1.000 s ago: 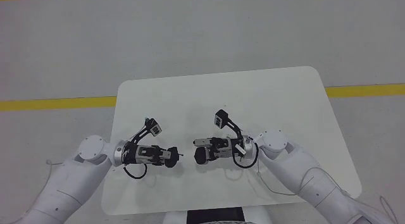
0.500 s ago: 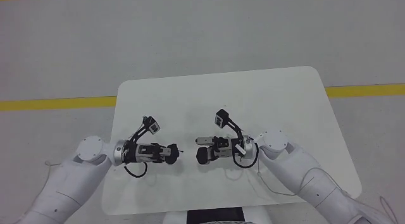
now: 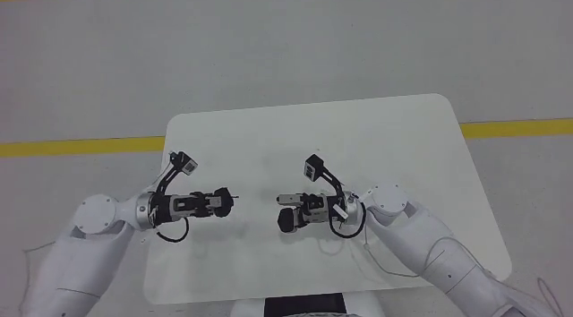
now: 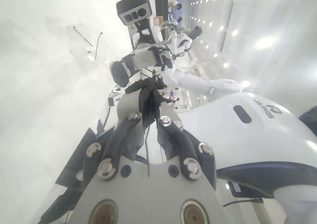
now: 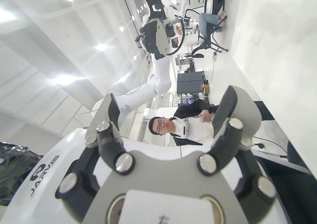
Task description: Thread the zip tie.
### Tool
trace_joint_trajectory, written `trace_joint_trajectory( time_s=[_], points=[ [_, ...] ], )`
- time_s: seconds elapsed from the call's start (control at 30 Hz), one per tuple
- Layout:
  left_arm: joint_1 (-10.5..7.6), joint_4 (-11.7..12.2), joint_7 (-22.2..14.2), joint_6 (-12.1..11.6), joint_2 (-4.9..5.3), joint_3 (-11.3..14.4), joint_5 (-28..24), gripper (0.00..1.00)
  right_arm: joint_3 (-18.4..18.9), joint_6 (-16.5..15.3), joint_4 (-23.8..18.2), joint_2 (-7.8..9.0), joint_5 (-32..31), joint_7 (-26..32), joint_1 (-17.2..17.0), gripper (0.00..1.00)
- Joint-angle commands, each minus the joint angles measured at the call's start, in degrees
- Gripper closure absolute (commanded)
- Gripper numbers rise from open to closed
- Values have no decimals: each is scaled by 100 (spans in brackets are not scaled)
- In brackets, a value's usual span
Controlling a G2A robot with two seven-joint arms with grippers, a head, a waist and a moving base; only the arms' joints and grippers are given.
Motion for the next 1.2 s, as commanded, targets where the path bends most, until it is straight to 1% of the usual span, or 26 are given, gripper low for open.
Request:
trace_joint_trajectory(
  time_s=[0.0, 0.67, 0.7, 0.73, 0.83, 0.87, 0.93, 0.97, 1.0, 1.1, 1.13, 1.17],
  points=[
    [5, 15, -140, 0, -68, -112, -75, 100, 0, 0, 0, 0, 0, 0, 0, 0],
    [5, 15, -140, 0, -68, -112, -75, 100, 8, 10, -7, 2, -50, -36, 14, 0],
    [5, 15, -140, 0, -68, -112, -75, 100, 19, 94, -52, 15, -302, -141, 62, 0],
    [5, 15, -140, 0, -68, -112, -75, 100, 52, 311, -175, 50, -727, -244, 133, 0],
    [5, 15, -140, 0, -68, -112, -75, 100, 199, 789, -576, 147, -1339, -217, 179, 0],
    [5, 15, -140, 0, -68, -112, -75, 100, 244, 1109, -758, 205, -1809, -152, 227, 0],
    [5, 15, -140, 0, -68, -112, -75, 100, 279, 1645, -1077, 278, -2416, -54, 273, 0],
    [5, 15, -140, 0, -68, -112, -75, 100, 260, 1958, -1286, 323, -2853, 89, 325, 0],
    [5, 15, -140, 0, -68, -112, -75, 100, 248, 2158, -1426, 349, -3100, 181, 353, 0],
    [5, 15, -140, 0, -68, -112, -75, 100, 91, 2605, -1799, 416, -3944, 617, 516, 0],
    [5, 15, -140, 0, -68, -112, -75, 100, 4, 2687, -1875, 430, -4236, 760, 582, 0],
    [5, 15, -140, 0, -68, -112, -75, 100, -148, 2687, -1973, 440, -4602, 970, 667, 0]
  ],
)
